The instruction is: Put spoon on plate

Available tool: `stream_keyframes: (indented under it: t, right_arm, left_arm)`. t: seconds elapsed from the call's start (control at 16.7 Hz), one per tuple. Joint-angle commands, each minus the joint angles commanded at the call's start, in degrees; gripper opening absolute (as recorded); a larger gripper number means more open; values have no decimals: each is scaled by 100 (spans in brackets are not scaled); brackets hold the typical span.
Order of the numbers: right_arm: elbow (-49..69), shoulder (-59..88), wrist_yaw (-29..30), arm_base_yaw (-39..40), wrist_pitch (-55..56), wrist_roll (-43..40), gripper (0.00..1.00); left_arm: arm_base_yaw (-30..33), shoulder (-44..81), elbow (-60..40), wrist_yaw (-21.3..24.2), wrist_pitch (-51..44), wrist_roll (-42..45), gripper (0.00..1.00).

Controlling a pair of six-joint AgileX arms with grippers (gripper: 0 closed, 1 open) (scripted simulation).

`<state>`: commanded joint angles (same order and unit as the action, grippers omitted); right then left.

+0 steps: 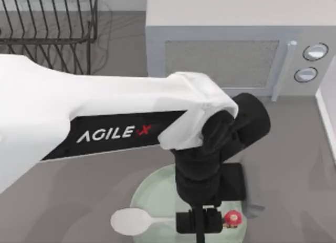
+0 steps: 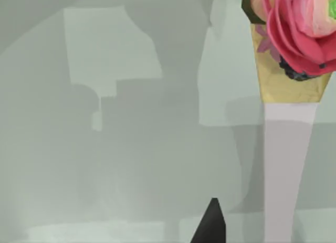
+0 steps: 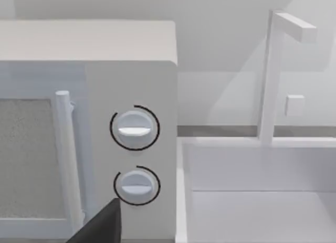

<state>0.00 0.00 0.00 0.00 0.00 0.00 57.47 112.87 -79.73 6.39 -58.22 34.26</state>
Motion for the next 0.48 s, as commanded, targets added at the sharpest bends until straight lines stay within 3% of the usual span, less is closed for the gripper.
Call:
stream_keyframes:
  t: [0.48]
  right_arm:
    - [0,0,0,0,0,0,100]
  left_arm:
    - [-18,-112,122,63,303,48,0]
